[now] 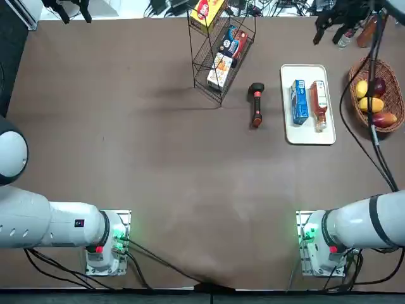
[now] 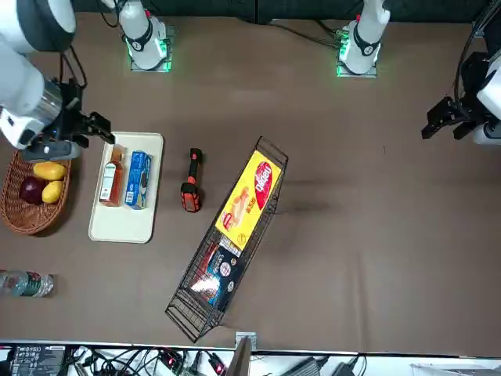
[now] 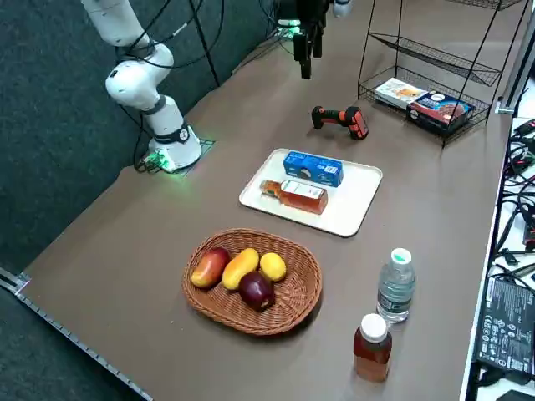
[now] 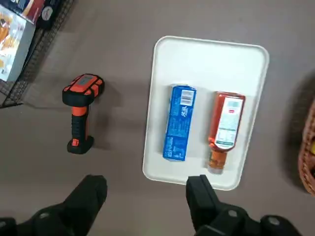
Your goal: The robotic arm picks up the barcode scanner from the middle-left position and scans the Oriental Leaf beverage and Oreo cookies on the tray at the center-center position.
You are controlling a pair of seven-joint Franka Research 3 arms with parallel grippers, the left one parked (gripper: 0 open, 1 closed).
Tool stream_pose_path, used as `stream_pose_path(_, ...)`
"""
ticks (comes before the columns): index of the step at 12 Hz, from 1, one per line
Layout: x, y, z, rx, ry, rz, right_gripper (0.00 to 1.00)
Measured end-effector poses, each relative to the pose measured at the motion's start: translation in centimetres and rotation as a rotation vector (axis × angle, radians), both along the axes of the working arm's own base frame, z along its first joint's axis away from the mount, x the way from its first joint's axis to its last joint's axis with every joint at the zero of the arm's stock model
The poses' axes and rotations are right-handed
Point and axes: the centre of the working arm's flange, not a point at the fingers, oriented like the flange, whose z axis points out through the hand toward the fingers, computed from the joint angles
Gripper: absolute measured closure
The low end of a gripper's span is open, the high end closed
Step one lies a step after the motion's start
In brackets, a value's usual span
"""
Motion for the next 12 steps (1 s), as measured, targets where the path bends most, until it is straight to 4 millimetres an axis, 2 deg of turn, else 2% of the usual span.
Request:
stream_pose_path(6,-1.2,5.0,-6.0,-0.005,0.001,0.077,0.00)
stream_pose_path(12,-2.5,6.9,-11.0,-0.007,-0.025,0.107,0.00)
